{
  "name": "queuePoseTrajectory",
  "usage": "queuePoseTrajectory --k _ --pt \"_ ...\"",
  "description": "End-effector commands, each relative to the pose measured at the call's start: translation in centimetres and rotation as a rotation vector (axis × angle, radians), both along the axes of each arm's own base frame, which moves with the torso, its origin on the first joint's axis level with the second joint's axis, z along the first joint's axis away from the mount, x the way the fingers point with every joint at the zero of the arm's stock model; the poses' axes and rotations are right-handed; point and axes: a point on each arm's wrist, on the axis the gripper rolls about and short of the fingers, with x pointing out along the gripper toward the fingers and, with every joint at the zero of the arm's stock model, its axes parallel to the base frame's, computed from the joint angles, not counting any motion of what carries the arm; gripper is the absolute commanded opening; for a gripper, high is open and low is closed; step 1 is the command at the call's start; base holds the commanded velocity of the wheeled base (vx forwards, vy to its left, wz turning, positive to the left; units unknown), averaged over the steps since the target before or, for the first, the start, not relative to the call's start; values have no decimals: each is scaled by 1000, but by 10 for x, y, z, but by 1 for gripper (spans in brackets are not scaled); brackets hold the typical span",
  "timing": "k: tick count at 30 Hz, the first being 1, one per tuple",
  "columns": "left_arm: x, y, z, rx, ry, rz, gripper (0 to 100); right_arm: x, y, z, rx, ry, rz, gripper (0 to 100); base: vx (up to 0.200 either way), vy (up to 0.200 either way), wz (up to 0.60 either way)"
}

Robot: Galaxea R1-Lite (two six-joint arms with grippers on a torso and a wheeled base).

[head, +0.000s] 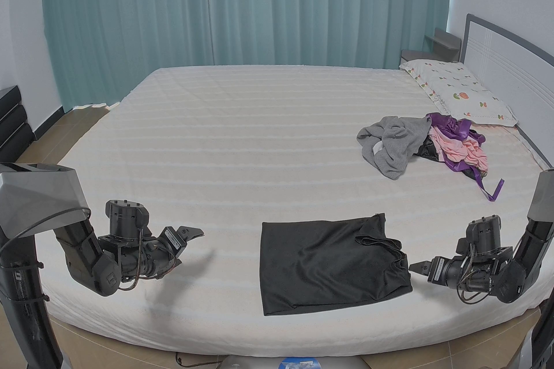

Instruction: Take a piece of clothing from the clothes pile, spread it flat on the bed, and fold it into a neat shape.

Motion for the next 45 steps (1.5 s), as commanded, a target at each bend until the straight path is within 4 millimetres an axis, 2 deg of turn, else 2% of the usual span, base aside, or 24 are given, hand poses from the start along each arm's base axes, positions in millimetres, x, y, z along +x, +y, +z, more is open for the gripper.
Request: queuePoseTrajectory --k 1,7,16,23,26,27,32,39,45 --pt "0 0 0 0 1 0 100 -2 -5 16 75 -56 25 100 0 0 0" --pt "0 0 -1 1 2 -1 100 8 -2 23 117 -97 68 100 0 0 0" --pt "0 -1 -1 0 3 -2 100 42 21 22 198 -129 184 100 0 0 0" --pt "0 -1 -1 1 1 -3 100 43 27 1 196 -65 212 100 0 0 0" --pt "0 -1 -1 1 1 -3 100 42 27 -1 195 -57 213 100 0 0 0" --pt "0 -1 -1 1 2 -4 100 39 26 -2 190 -48 214 0 0 0 0" --pt "0 -1 -1 1 2 -4 100 31 22 -7 141 -31 250 0 0 0 0" --pt "1 -1 -1 1 1 -4 100 20 3 4 112 -53 224 0 0 0 0" --pt "1 -1 -1 1 1 -4 100 15 -4 -1 93 -36 241 0 0 0 0"
